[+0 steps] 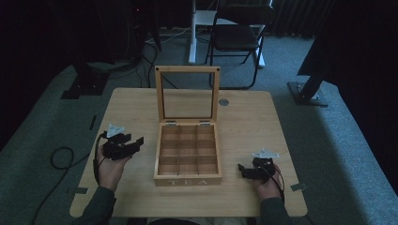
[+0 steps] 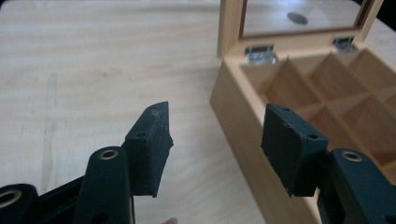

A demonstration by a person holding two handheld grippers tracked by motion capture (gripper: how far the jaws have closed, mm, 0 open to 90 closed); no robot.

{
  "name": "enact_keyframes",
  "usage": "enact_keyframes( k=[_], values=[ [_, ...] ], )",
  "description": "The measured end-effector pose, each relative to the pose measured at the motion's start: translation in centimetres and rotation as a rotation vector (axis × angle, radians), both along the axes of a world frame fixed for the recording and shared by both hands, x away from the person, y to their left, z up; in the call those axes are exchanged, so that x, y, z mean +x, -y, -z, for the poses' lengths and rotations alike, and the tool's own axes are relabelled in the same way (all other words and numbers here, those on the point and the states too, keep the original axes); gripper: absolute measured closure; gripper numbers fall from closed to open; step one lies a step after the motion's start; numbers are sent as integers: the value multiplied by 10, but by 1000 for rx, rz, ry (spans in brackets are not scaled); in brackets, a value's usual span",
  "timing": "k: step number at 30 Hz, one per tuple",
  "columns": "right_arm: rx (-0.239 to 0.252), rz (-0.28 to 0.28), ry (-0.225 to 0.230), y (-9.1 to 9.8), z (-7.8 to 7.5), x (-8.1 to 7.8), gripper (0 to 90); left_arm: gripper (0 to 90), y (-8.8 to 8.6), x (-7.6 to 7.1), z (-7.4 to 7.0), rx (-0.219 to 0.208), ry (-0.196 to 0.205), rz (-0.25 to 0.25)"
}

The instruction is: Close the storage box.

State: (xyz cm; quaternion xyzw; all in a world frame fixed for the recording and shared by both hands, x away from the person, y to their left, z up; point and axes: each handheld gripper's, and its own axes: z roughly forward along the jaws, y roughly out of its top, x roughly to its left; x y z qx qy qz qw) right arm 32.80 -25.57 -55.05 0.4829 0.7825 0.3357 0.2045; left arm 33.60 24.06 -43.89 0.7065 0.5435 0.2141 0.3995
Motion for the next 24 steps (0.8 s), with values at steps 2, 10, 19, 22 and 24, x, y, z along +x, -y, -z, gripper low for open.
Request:
enact_keyframes(
  k=[2,10,19,22,24],
  values=[
    [-1,0,0,0,0,0,120,424,3,6,-8,-1,8,11],
    [1,11,1,-2,0,-1,119,417,11,31,-25,19,57,55],
    [2,14,-1,-2,0,-2,119,411,19,59,-32,-25,85,85],
    [2,15,-1,-2,0,-2,119,408,24,70,-33,-25,66,99],
    [2,16,-1,-4,0,-1,119,399,29,79,-36,7,59,117]
  ],
)
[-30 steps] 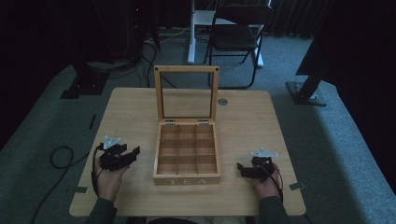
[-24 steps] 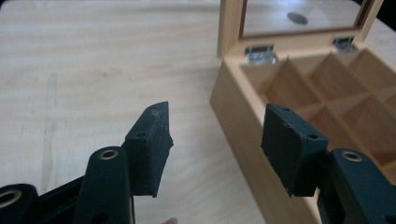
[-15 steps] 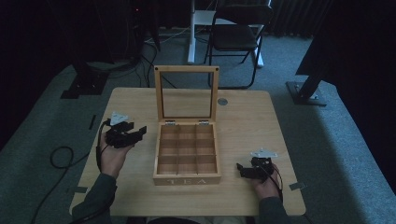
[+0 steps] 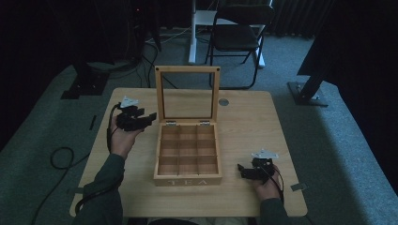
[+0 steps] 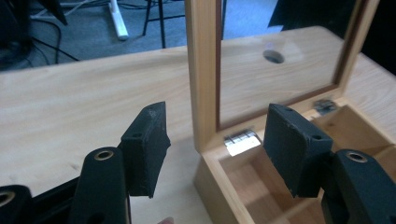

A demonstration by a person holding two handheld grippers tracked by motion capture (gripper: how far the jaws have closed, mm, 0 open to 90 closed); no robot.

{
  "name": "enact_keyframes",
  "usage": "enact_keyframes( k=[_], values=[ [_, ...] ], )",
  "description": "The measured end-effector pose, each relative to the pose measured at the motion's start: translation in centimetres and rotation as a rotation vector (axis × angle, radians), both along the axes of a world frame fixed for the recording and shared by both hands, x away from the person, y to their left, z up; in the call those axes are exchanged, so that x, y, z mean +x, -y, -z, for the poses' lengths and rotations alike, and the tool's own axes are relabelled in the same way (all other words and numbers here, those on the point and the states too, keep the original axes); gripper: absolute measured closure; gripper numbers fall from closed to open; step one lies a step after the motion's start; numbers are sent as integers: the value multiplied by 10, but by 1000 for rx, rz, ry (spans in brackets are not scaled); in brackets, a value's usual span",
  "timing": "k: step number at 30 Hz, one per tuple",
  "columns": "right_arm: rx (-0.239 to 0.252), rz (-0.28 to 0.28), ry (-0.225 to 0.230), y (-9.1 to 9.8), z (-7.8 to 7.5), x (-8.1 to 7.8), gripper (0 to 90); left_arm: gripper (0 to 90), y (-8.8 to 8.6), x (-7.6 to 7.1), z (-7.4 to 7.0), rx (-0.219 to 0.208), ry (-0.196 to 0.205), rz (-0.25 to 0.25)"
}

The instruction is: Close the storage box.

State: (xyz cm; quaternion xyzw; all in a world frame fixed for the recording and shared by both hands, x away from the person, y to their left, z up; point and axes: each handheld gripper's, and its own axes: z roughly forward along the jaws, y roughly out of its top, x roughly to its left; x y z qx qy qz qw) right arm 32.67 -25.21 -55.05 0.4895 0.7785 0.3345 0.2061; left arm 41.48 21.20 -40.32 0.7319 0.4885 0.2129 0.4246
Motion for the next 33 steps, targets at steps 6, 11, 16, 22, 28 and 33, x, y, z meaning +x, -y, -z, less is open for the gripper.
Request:
enact_keyframes(
  k=[6,11,16,22,28,33],
  values=[
    [0,-3,0,0,0,1,119,384,8,18,-4,-9,0,1],
    [-1,-3,0,0,0,0,120,371,8,27,4,-36,-12,-15],
    [-2,-3,1,0,0,0,120,358,9,33,6,-33,-11,-19],
    [-1,-2,0,0,0,0,120,346,10,37,6,-34,-4,-16],
    [-1,-3,1,0,0,0,120,344,8,41,7,-37,-7,-8],
    [-2,-3,1,0,0,-1,120,338,7,46,6,-49,-1,-7]
  ],
)
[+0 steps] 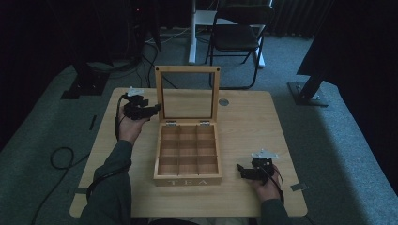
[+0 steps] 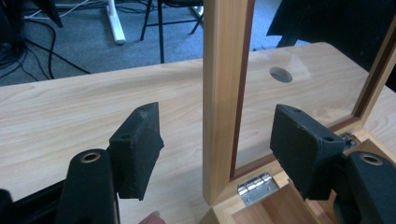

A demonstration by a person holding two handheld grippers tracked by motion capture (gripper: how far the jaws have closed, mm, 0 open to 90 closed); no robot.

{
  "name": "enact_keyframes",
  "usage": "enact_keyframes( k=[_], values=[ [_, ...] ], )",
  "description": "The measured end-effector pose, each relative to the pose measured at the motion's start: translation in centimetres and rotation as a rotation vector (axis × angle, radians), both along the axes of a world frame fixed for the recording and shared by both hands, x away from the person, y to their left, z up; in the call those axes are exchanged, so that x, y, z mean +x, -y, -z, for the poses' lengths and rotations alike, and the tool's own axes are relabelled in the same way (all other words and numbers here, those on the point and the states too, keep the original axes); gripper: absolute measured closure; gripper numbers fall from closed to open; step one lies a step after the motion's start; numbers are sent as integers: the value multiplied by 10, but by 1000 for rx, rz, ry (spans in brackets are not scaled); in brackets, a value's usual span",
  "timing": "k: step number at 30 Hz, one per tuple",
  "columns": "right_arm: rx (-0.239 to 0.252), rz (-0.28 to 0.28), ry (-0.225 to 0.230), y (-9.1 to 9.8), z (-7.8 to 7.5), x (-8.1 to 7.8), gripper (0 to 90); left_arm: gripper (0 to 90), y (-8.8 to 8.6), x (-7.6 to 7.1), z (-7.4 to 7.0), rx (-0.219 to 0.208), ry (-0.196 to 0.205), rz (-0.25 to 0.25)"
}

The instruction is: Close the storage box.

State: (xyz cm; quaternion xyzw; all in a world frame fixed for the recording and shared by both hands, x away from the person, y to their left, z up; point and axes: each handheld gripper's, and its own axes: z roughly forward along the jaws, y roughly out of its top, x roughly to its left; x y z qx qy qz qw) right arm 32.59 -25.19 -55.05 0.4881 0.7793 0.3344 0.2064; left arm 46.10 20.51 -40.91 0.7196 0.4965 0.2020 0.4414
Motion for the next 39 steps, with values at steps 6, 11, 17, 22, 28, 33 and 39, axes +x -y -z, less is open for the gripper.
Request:
enact_keyframes(
  k=[6,11,17,22,28,33,39],
  values=[
    [0,-3,1,0,0,0,120,334,1,5,-1,-1,10,19],
    [1,-4,0,-1,0,0,120,320,7,12,1,21,9,34],
    [0,-10,0,-1,0,0,120,301,14,21,4,20,-6,33],
    [0,-12,0,-1,0,-1,120,283,19,26,5,41,-9,32],
    [-1,-17,0,-1,0,-1,120,333,22,31,-4,28,17,16],
    [-1,-17,0,-1,0,-1,120,377,25,33,-10,29,23,20],
    [0,-16,0,-1,0,-1,120,481,30,33,-12,50,7,30]
  ],
)
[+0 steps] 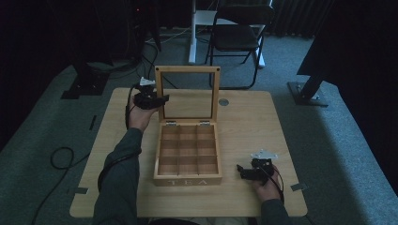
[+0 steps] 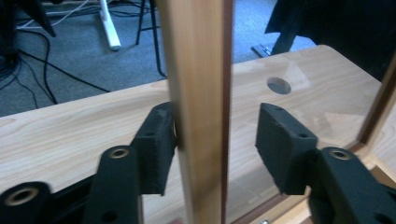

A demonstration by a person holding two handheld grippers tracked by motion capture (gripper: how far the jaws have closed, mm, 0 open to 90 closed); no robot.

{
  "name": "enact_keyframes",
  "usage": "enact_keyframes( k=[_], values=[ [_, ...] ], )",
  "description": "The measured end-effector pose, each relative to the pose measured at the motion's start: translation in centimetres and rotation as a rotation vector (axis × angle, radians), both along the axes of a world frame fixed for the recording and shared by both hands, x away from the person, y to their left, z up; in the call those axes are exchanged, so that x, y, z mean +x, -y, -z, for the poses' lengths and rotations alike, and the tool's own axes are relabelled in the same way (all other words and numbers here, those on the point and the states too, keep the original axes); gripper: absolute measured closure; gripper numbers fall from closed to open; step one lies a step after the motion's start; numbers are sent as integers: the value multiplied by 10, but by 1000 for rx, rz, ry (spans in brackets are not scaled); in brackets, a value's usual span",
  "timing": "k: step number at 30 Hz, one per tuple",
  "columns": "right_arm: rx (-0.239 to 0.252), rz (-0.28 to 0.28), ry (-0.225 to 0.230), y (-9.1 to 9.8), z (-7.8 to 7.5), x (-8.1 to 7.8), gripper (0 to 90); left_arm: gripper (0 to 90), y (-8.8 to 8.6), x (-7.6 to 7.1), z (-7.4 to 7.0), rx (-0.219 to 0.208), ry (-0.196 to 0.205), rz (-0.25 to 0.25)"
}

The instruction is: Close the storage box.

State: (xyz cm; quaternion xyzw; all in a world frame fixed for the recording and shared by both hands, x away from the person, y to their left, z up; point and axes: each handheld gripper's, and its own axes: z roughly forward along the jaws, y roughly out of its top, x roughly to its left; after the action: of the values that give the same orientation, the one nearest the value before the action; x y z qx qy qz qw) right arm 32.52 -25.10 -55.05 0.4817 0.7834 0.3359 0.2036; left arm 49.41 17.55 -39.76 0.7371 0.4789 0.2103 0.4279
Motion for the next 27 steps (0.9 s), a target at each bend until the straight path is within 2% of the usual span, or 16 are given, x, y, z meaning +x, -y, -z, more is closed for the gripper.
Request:
enact_keyframes(
  k=[3,11,13,14,17,21,26,27],
  values=[
    [0,0,0,0,0,0,120,491,-2,-2,-1,-33,-5,-2],
    [-2,-1,1,0,0,0,120,542,-2,-14,-2,-12,28,-10],
    [-2,0,1,0,0,0,120,542,-2,-16,-2,-15,33,-10],
    [-2,-1,1,0,0,0,120,542,-3,-21,-2,-35,42,-9],
    [-1,0,0,0,0,0,120,535,-5,-29,-1,-48,62,-1],
    [-1,-1,0,0,0,0,120,523,-5,-40,-2,-37,78,15],
    [0,-2,0,0,0,0,120,517,-5,-47,-3,-25,80,32],
    [0,-2,0,0,0,0,120,517,-6,-52,-4,-16,80,40]
  ],
)
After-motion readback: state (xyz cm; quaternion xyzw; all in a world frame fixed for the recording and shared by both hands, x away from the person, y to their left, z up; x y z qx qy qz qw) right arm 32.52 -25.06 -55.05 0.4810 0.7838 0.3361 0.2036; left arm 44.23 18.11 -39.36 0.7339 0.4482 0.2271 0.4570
